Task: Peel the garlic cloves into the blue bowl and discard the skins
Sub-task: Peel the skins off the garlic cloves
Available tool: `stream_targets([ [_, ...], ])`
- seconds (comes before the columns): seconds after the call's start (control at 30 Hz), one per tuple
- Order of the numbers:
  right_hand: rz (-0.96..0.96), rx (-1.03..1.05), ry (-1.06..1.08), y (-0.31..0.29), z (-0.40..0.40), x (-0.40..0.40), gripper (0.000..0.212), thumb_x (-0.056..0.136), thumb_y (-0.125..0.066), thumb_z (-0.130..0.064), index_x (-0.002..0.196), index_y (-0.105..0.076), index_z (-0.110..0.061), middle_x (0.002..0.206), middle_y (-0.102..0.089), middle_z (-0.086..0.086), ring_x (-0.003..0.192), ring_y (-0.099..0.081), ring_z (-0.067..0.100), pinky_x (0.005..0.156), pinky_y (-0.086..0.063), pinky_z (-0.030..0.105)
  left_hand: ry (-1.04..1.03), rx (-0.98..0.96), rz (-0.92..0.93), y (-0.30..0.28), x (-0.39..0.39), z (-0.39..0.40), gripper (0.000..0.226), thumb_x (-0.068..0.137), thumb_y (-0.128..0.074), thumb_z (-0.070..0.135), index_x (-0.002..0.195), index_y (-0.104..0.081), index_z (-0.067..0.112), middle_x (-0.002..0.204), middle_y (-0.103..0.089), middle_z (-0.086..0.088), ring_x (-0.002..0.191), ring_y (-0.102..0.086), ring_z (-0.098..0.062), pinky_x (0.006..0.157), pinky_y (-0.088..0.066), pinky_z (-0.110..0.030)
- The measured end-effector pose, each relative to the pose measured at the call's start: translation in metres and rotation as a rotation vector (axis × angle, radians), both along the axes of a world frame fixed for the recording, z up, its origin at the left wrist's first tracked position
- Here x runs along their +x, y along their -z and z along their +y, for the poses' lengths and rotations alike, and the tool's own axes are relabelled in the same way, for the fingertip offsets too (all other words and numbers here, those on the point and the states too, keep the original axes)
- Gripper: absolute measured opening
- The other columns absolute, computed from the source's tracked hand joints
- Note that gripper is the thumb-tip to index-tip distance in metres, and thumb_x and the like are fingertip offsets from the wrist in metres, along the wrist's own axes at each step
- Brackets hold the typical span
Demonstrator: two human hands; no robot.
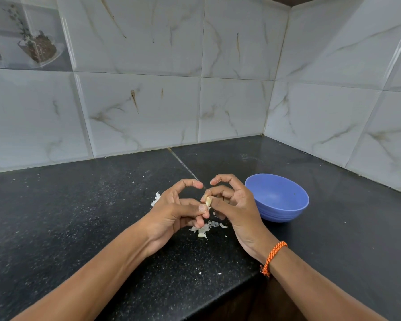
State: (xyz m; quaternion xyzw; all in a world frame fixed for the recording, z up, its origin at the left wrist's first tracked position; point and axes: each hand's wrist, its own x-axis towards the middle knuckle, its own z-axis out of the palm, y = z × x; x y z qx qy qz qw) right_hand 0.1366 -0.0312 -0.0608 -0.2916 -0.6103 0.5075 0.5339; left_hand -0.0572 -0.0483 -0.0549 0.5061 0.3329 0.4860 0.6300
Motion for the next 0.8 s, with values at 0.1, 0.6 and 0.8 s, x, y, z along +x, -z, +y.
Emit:
stream_targets([
  [0.1,-0.018,-0.013,-0.021,0.0,0.004,0.004,0.026,0.098,-0.072,-0.002,0.12,-0.062,-0.009,0.101,-0.078,0.014,0.076,-0.061,0.013,0.061,-0.041,0.026,-0.021,0.061,0.092,-0.003,-0.001,-0.001,0.056,0.088,-0.078,-0.008,0.137,-0.053,0.006,0.088,-0.071,-0.029,0.06,-0.065,-0.027,0.063,-0.058,-0.032],
  [0.6,-0.365,0.238,0.273,0.017,0.008,0.005,0.033,0.109,-0.051,-0.006,0.119,-0.072,-0.029,0.092,-0.074,-0.004,0.07,-0.057,0.031,0.062,-0.048,0.044,-0.489,0.647,0.66,0.01,0.002,-0.002,0.03,0.093,-0.079,0.009,0.108,-0.071,0.033,0.083,-0.076,0.009,0.06,-0.065,-0.014,0.064,-0.056,-0.032],
  [0.8,-0.54,0.396,0.434,0.014,0.009,0.003,0.035,0.092,-0.07,0.005,0.1,-0.07,-0.029,0.104,-0.061,-0.011,0.085,-0.062,0.016,0.068,-0.045,0.015,-0.58,0.675,0.774,0.014,0.003,0.0,0.023,0.093,-0.082,0.022,0.107,-0.082,0.041,0.091,-0.077,0.027,0.072,-0.073,-0.007,0.072,-0.063,-0.035],
])
